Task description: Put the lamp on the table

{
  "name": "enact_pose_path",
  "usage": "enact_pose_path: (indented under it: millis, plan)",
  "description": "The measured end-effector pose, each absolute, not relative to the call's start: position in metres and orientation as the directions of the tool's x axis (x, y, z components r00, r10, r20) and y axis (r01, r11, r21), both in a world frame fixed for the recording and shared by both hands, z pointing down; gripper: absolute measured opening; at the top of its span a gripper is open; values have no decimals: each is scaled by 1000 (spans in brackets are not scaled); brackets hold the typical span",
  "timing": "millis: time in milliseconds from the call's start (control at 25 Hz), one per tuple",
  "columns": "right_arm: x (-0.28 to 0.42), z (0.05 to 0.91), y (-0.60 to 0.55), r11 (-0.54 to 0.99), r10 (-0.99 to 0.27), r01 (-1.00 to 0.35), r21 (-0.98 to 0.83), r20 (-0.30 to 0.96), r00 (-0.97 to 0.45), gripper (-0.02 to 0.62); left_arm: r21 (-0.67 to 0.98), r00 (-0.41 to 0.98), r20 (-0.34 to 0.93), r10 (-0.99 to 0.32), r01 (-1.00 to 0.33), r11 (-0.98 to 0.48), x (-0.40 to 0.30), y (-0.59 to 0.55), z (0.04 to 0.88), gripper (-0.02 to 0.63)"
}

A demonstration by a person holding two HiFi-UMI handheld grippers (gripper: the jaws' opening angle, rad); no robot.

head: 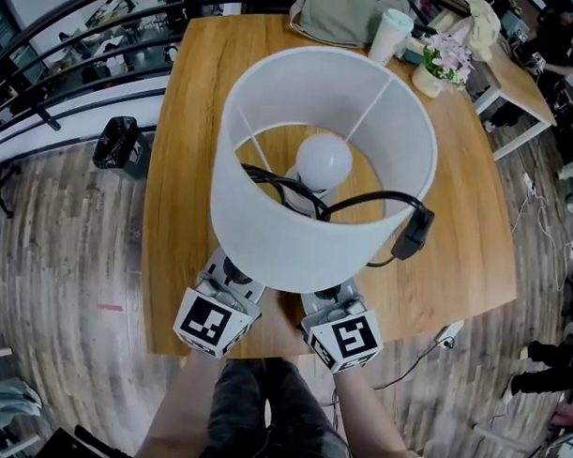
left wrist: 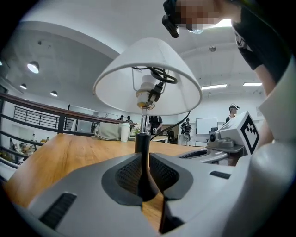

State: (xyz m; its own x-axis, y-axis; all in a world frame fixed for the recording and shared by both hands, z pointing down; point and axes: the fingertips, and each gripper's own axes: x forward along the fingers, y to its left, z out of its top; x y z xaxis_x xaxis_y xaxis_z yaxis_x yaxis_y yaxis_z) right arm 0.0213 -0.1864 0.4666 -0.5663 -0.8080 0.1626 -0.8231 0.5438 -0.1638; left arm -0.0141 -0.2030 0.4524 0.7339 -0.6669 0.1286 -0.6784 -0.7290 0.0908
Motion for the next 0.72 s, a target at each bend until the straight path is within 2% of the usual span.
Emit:
enact_pose_path:
  millis: [160, 720]
  plan:
    - [20, 460, -168, 568, -795, -809, -151, 154, -587, 8, 93, 704, 136, -697, -710, -699, -18, -184, 455, -2]
    - [33, 391, -90, 610, -781, -784, -120, 82, -620, 7, 124, 634, 113, -765, -773, -622, -13, -100, 407, -3]
